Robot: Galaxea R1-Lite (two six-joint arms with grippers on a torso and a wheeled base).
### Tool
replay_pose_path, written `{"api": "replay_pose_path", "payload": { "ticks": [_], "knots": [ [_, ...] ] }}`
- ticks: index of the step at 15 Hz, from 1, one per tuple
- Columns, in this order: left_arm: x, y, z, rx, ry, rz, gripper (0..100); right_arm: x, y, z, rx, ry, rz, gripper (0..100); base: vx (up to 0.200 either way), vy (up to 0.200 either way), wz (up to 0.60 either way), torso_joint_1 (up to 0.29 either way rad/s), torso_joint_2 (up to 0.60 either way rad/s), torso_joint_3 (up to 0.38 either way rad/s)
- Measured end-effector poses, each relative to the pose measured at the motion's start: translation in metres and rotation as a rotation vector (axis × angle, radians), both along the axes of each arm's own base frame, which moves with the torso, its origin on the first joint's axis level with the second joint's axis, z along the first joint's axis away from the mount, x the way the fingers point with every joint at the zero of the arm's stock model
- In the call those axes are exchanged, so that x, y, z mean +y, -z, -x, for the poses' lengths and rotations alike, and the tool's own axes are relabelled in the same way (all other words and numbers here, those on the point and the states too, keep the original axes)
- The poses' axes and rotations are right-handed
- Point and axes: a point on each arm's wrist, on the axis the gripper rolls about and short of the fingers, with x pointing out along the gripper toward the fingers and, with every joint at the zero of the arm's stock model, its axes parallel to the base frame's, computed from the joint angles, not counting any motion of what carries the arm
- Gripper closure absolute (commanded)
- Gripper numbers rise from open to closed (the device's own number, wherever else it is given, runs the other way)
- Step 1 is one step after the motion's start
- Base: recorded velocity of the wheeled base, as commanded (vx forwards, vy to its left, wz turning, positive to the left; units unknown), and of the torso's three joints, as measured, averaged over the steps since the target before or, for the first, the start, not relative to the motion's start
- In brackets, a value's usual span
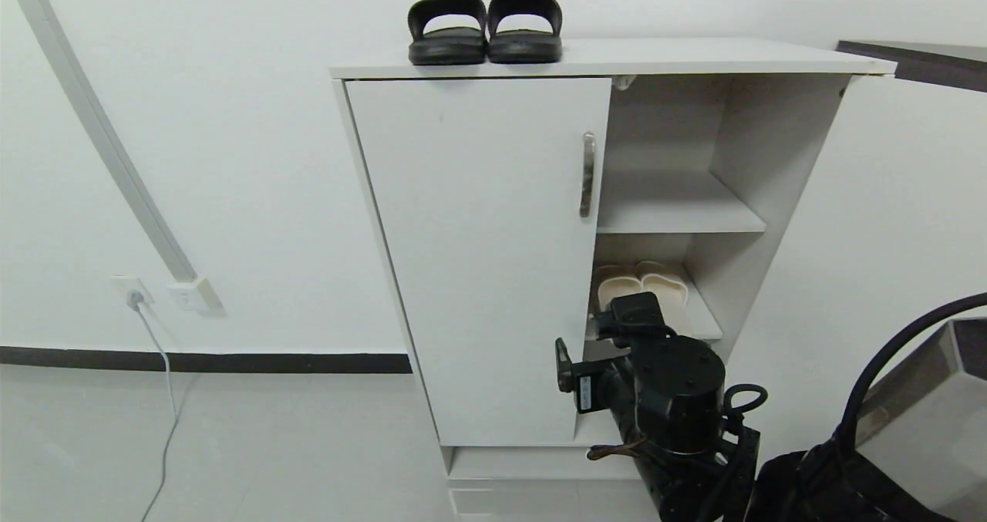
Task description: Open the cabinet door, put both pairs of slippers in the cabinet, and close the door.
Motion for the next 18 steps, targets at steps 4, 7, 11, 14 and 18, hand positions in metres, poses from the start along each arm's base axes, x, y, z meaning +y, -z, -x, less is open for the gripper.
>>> {"api": "replay_pose_path", "payload": {
  "ticks": [4, 7, 11, 14, 18],
  "knots": [
    [0.0, 0.0, 0.0, 0.0, 0.001, -0.003, 100, -0.0011, 0.0012, 0.0008, 0.001, -0.005, 0.014, 0, 0.0, 0.15, 0.0, 0.001, 0.0, 0.004],
    [0.0, 0.0, 0.0, 0.0, 0.0, -0.002, 100, -0.0018, 0.0025, 0.0015, 0.004, -0.007, 0.023, 0, 0.0, 0.0, 0.0, 0.0, 0.0, 0.0],
    [0.0, 0.0001, 0.0, 0.001, -0.001, 0.0, 100, -0.0025, 0.0032, 0.0017, 0.004, -0.007, 0.037, 0, 0.0, 0.0, 0.0, 0.0, 0.0, 0.0],
    [0.0, 0.0, 0.0, 0.0, 0.0, 0.0, 100, -0.0024, 0.0036, 0.0031, 0.001, -0.011, 0.034, 0, 0.0, 0.0, 0.0, 0.0, 0.0, 0.0],
    [0.0, 0.0, 0.0, 0.0, 0.0, 0.0, 100, -0.0021, 0.0033, 0.0035, -0.002, -0.015, 0.032, 0, 0.0, 0.0, 0.0, 0.0, 0.0, 0.0]
  ]
}}
